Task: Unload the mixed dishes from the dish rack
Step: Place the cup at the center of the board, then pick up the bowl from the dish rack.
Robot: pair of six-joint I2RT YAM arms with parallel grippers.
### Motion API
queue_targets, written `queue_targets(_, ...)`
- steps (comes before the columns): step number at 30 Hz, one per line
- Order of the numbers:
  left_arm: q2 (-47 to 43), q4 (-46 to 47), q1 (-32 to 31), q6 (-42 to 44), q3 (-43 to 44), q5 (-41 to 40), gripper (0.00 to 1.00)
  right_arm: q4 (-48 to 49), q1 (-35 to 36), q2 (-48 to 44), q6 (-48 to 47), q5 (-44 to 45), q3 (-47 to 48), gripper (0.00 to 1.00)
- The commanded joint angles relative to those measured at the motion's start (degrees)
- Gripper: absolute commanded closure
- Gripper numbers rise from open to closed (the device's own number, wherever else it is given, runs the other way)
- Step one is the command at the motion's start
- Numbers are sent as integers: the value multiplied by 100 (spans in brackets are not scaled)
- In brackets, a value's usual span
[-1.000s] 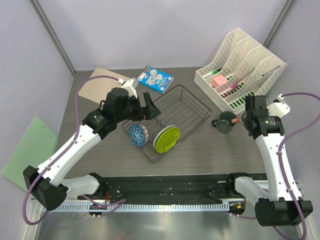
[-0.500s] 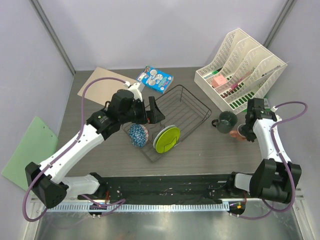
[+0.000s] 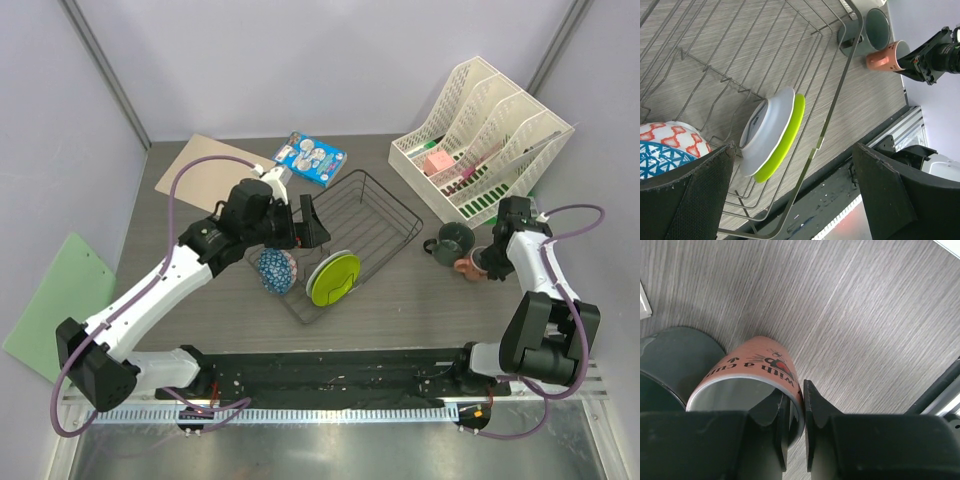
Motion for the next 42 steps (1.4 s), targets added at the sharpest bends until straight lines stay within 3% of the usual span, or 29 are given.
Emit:
queue_targets(1,8,-17,-30,46,100,-65,3,220,-22,-46,-112,-85,11,78)
queue_targets(8,16,-52,-30,47,83,-82,3,176,-22,-248,-182,-111,-94,59)
queue_targets(14,-63,-113,-39,134,109,-266,3,18,-22,-1045,-121,-426,11,55)
queue_targets(22,-159,-341,-39,301,109,-811,0,-536,276,-1795,-226,-1252,1065,49)
queue_targets(25,-177,-447,-48,179,40,-1311,0,136,478,-2197,-358,-2481,1128,47)
queue_targets(29,174,-464,58,126,30,-882,0,1947,1083,-2831,-8,-3573,295,42)
queue_targets(32,236,-439,58,196,-40,-811,0,2925,1550,-3140,108,-3345,-357,38)
queue_targets(37,8,-622,49,617,12,-1847,0,3858,2709,-2746,-217,-3416,-692,37)
queue_targets(42,157,-1062,40,794,153,-2710,8,4016,3694,-2288,-876,-1968,-481,37)
